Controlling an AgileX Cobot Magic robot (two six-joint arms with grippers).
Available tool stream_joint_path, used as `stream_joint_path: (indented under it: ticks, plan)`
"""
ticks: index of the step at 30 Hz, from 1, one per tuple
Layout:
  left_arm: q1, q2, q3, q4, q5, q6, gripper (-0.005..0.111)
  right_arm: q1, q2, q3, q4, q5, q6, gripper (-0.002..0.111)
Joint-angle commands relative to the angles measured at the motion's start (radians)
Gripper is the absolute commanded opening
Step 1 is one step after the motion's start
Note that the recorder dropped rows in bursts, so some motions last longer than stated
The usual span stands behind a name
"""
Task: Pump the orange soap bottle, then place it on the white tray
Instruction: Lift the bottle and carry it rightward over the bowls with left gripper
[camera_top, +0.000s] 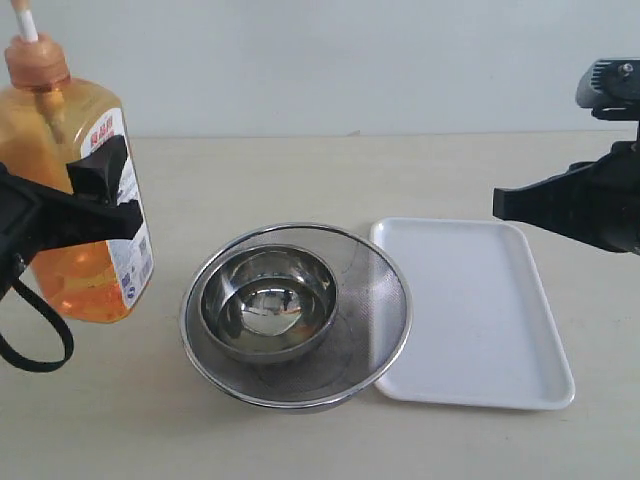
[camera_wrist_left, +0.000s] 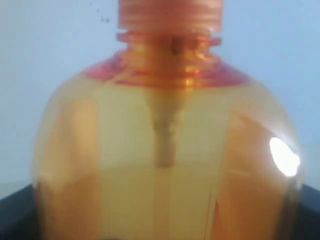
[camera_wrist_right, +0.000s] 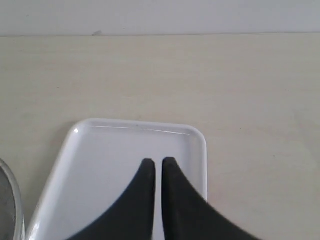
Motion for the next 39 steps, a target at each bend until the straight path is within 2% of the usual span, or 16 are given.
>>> stream_joint_path:
  ticks: [1,6,9,13,16,20,29,39]
  plan:
    - [0.001,-0.047,-0.040,0.138,-0.081,-0.041,0.005,-0.003,-0.005,0.004,-0.001,0.028,0.008,0.000]
    - [0.001,-0.049,-0.183,0.284,0.044,-0.109,0.005,-0.003,-0.005,0.004,-0.001,0.092,0.008,0.000]
    - [0.001,-0.042,-0.293,0.433,0.139,-0.260,0.005,-0.003,-0.005,0.008,-0.001,0.132,0.009,0.000]
    - [-0.003,0.033,-0.422,0.573,0.153,-0.431,0.005,-0.003,-0.005,0.012,-0.001,0.205,0.029,0.000]
    - [-0.003,0.095,-0.478,0.597,0.155,-0.469,0.005,-0.003,-0.005,0.023,-0.001,0.248,0.049,0.000]
    - [-0.006,0.180,-0.536,0.703,0.150,-0.545,0.005,-0.003,-0.005,0.025,-0.001,0.302,0.054,0.000]
    - [-0.117,0.358,-0.681,0.744,0.187,-0.530,0.005,-0.003,-0.005,0.026,-0.001,0.478,0.087,0.000]
    - [-0.154,0.528,-0.837,0.796,0.185,-0.593,0.005,-0.003,-0.005,-0.003,-0.001,0.783,0.091,0.000]
